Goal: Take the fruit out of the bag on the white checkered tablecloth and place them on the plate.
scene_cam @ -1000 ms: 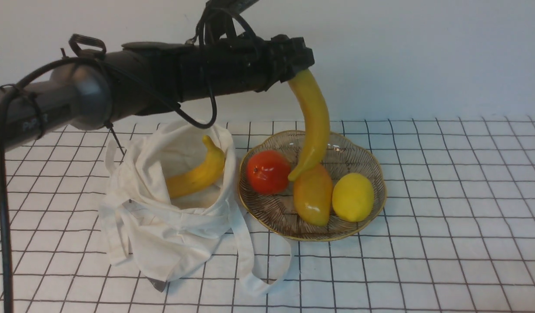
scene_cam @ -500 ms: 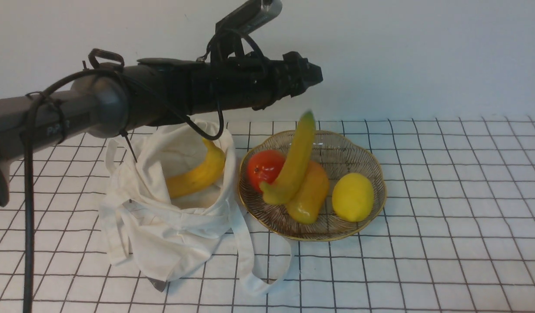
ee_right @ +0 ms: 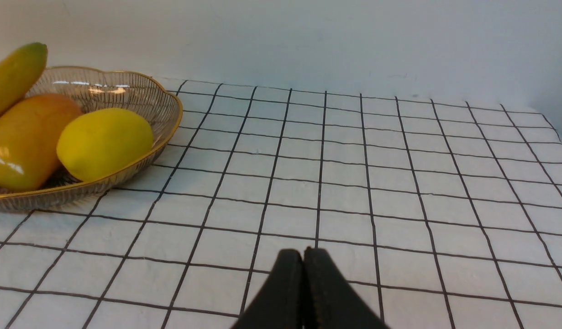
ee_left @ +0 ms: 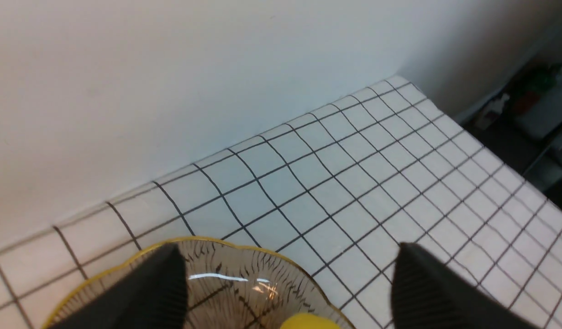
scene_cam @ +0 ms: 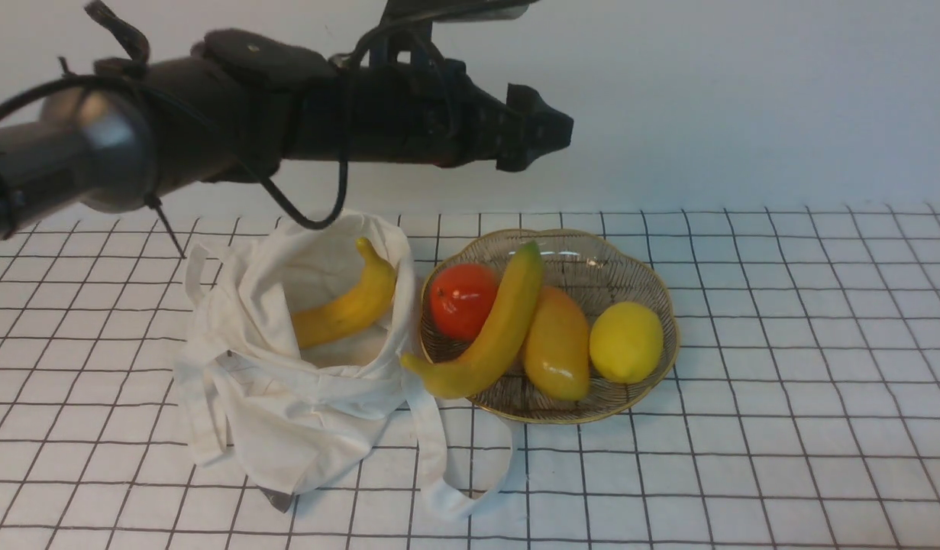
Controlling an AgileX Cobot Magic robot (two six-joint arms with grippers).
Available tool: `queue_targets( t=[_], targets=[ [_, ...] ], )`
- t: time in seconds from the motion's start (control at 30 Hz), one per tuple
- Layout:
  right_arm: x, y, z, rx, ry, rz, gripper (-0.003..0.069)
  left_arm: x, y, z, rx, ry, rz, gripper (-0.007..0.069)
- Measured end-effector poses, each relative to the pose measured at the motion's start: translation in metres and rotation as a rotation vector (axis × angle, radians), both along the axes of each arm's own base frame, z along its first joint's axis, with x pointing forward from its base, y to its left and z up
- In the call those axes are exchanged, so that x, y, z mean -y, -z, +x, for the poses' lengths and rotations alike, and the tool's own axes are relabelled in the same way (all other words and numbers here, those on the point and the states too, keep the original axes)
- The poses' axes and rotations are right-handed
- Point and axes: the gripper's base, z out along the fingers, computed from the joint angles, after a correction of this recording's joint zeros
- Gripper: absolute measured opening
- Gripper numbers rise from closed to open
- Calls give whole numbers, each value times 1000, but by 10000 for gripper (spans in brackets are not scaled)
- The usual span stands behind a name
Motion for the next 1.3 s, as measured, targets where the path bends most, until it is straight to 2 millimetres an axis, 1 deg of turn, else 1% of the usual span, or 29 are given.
queue_targets(
  t=[0.03, 0.07, 0.1, 0.13, 0.17, 0.2, 0.23, 0.27, 0.3, 0.37, 0.47, 0.6, 0.63, 0.7, 0.77, 0.8, 0.87, 0.9, 0.93, 1.0, 1.1, 1.2, 1.23, 1.3],
  targets=[
    [0, 0, 0, 0, 0, 0, -14, -2, -7, -5, 16, 11, 29, 412],
    [0, 0, 0, 0, 0, 0, -14, -5, -16, -12, 32, 25, 58, 336],
    [0, 0, 0, 0, 0, 0, -14, -8, -24, -19, 44, 40, 92, 254],
    [0, 0, 0, 0, 0, 0, -14, -13, -32, -27, 62, 56, 141, 152],
    [0, 0, 0, 0, 0, 0, -14, -15, -37, -34, 53, 68, 169, 99],
    [0, 0, 0, 0, 0, 0, -14, -19, -41, -39, 48, 75, 201, 55],
    [0, 0, 0, 0, 0, 0, -14, -22, -46, -46, 42, 76, 227, 37],
    [0, 0, 0, 0, 0, 0, -14, -25, -47, -48, 40, 76, 254, 28],
    [0, 0, 0, 0, 0, 0, -14, -32, -54, -59, -1, 58, 300, 2],
    [0, 0, 0, 0, 0, 0, -14, -41, -60, -67, -16, 30, 356, -3],
    [0, 0, 0, 0, 0, 0, -14, -59, -73, -89, -48, -52, 423, -8],
    [0, 0, 0, 0, 0, 0, -14, -83, -85, -128, -13, -148, 438, -8],
    [0, 0, 0, 0, 0, 0, -14, -90, -82, -143, -13, -166, 437, -8],
    [0, 0, 0, 0, 0, 0, -14, -100, -76, -165, -10, -190, 415, -8],
    [0, 0, 0, 0, 0, 0, -14, -105, -72, -176, -2, -205, 397, -8],
    [0, 0, 0, 0, 0, 1, -14, -113, -61, -194, 5, -231, 364, -8],
    [0, 0, 0, 0, 1, 3, -14, -120, -53, -211, 14, -255, 334, -8],
    [0, 0, 0, 0, 1, 4, -14, -125, -41, -224, 3, -273, 311, -8],
    [0, 0, 0, 0, 1, 4, -14, -127, -40, -228, 11, -279, 299, -8],
    [0, 0, 0, 0, 1, 4, -14, -133, -30, -243, 15, -298, 270, -8],
    [0, 0, 0, 0, 1, 4, -14, -142, -23, -265, 64, -315, 229, -8],
    [0, 0, 0, 0, 1, 4, -14, -151, -21, -285, 123, -324, 193, -8],
    [0, 0, 0, 0, 1, 4, -14, -151, -21, -285, 121, -324, 194, -8],
    [0, 0, 0, 0, 1, 4, -14, -156, -22, -298, 161, -328, 178, -8]
  ],
)
